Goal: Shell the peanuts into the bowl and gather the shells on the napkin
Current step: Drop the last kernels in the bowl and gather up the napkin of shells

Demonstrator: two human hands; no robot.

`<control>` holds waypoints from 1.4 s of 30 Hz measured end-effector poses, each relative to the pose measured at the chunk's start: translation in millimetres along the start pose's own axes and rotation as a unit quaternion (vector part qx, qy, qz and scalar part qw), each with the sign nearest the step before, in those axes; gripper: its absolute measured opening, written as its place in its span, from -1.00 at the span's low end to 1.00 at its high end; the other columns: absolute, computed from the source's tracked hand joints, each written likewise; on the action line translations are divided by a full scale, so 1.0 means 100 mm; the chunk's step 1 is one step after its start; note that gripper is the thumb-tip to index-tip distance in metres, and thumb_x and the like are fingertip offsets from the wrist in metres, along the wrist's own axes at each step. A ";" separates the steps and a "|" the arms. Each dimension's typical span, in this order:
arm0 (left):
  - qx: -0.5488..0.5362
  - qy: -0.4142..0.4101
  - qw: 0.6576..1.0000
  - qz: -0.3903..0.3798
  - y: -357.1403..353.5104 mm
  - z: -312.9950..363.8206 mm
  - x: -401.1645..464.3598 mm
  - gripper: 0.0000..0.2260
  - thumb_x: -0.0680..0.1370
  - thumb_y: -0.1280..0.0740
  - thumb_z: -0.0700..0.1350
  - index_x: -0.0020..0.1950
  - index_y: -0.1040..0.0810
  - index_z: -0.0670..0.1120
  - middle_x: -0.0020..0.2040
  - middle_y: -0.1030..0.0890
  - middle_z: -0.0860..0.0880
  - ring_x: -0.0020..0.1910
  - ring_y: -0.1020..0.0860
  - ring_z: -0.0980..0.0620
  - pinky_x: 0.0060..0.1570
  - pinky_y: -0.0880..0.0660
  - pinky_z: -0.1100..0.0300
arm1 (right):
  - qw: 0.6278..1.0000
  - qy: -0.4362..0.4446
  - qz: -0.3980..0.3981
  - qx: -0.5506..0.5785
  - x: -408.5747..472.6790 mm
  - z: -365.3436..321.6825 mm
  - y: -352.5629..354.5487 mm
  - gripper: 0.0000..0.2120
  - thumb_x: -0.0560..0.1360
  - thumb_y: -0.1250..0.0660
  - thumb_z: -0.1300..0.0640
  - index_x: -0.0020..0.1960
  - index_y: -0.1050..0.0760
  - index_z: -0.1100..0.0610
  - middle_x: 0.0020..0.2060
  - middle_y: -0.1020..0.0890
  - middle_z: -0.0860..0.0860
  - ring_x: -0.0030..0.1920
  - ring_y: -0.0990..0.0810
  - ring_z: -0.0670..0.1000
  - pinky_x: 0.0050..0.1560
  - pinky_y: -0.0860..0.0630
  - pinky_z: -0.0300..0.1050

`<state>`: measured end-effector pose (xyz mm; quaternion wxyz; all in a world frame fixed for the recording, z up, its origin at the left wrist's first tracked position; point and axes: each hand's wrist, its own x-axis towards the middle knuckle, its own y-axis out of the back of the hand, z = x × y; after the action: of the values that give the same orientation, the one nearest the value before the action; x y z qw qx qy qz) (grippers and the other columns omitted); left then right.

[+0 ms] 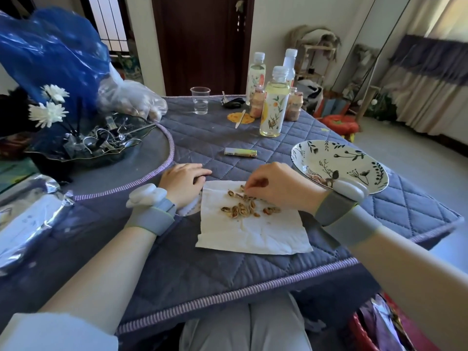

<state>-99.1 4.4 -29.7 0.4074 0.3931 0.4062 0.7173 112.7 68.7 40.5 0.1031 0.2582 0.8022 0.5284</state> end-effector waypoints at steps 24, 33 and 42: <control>0.074 0.133 0.966 -0.207 0.41 0.39 -0.05 -0.47 0.50 -0.17 0.25 -0.36 -0.51 -0.20 -0.25 -0.62 -0.23 -0.20 -0.57 -0.15 -0.19 -0.42 0.14 | 0.962 -0.226 0.095 -0.121 -0.63 0.34 -0.15 -0.68 0.53 -0.12 -0.06 -0.05 -0.47 0.19 -0.15 -0.58 0.14 -0.15 -0.55 0.21 -0.17 -0.46 -0.05; -0.180 0.204 0.938 -0.214 0.43 0.42 -0.16 -0.58 0.51 -0.27 0.08 -0.41 -0.42 -0.22 -0.57 -0.43 -0.05 -0.58 -0.35 0.01 -0.49 -0.32 0.29 | 0.901 -0.356 0.069 0.240 -0.44 0.38 -0.07 -0.79 0.53 -0.14 0.14 -0.17 -0.44 0.24 -0.43 -0.46 0.06 -0.70 -0.37 -0.13 -0.65 -0.29 -0.41; -0.054 0.206 0.967 -0.143 0.46 0.63 -0.24 -0.71 0.48 -0.31 -0.02 -0.25 -0.48 -0.26 -0.25 -0.53 -0.16 -0.36 -0.43 -0.05 -0.43 -0.28 0.19 | 0.854 -0.385 0.086 0.340 -0.32 0.42 -0.11 -0.80 0.49 -0.21 0.19 -0.31 -0.32 0.18 -0.47 -0.34 0.06 -0.77 -0.22 -0.13 -0.65 -0.11 -0.48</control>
<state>-46.7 -16.0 28.5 0.4341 0.1523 0.4936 0.7380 154.4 81.9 10.0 0.2635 0.5279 0.8026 0.0882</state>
